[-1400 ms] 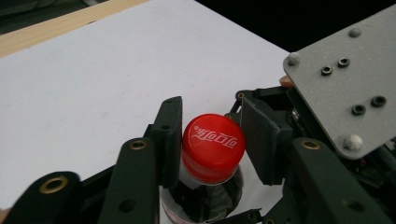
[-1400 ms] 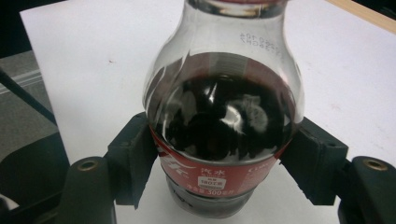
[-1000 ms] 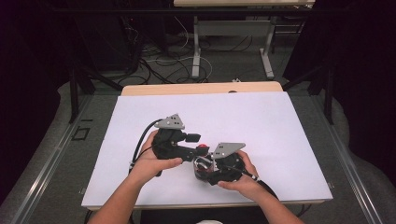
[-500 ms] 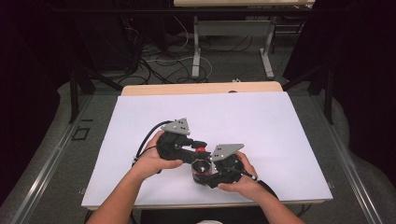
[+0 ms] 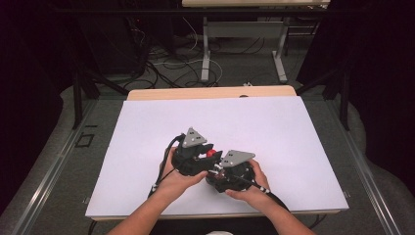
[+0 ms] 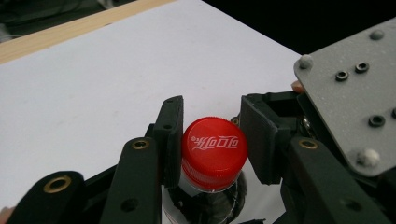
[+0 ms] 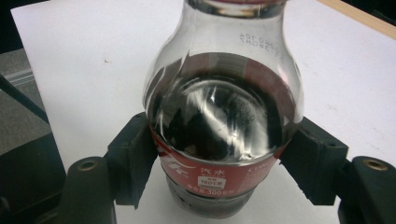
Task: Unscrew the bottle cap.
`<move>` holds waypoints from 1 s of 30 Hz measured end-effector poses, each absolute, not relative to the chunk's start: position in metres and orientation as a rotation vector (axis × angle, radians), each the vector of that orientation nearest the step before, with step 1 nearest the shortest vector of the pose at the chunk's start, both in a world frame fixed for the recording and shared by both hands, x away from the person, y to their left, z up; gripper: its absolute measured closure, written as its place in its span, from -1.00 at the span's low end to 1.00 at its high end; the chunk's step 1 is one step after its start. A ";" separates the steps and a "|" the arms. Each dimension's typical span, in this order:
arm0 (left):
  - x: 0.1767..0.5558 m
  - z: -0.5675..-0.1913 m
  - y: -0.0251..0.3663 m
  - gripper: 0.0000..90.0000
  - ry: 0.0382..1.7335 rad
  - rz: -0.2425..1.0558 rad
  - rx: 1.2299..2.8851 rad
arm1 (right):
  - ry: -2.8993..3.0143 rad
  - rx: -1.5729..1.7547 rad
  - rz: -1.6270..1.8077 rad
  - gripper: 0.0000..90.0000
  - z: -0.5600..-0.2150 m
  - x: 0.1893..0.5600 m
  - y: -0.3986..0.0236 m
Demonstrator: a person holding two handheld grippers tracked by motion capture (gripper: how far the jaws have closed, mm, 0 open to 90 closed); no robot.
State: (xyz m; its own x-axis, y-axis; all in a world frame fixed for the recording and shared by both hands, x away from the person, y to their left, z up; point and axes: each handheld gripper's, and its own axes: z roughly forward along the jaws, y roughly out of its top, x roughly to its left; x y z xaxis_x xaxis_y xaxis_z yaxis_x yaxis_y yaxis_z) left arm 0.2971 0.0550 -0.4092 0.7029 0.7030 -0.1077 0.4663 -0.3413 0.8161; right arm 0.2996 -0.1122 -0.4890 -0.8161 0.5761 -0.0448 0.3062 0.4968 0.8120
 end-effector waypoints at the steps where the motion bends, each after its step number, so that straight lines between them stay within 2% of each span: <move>1: 0.297 -0.409 0.054 0.37 0.914 0.325 1.989 | 2.442 0.752 1.231 -0.31 -0.489 0.299 -0.112; 6: 0.305 -0.406 0.058 0.33 0.849 0.267 1.991 | 2.443 0.747 1.258 -0.31 -0.487 0.301 -0.115; 10: 0.312 -0.401 0.069 0.07 0.794 0.175 2.028 | 2.452 0.739 1.284 -0.31 -0.485 0.302 -0.117; 14: 0.316 -0.397 0.081 -0.04 0.704 0.108 2.028 | 2.478 0.723 1.302 -0.31 -0.484 0.303 -0.118; 18: 0.325 -0.395 0.089 -0.04 0.545 0.002 2.077 | 2.500 0.715 1.319 -0.31 -0.485 0.302 -0.117; 21: 0.330 -0.397 0.092 0.04 0.468 -0.001 2.115 | 2.504 0.699 1.338 -0.31 -0.485 0.301 -0.116; 30: 0.334 -0.406 0.088 0.15 0.439 -0.004 2.084 | 2.514 0.682 1.351 -0.31 -0.486 0.301 -0.115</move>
State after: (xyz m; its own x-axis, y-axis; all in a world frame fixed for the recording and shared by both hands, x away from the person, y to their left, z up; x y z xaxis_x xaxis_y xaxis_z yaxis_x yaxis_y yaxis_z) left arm 0.3337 0.0882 -0.4064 0.9349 0.3071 -0.1779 0.3106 -0.4654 0.8288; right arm 0.3012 -0.1154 -0.4855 -0.8718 0.4886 0.0356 0.2994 0.4740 0.8281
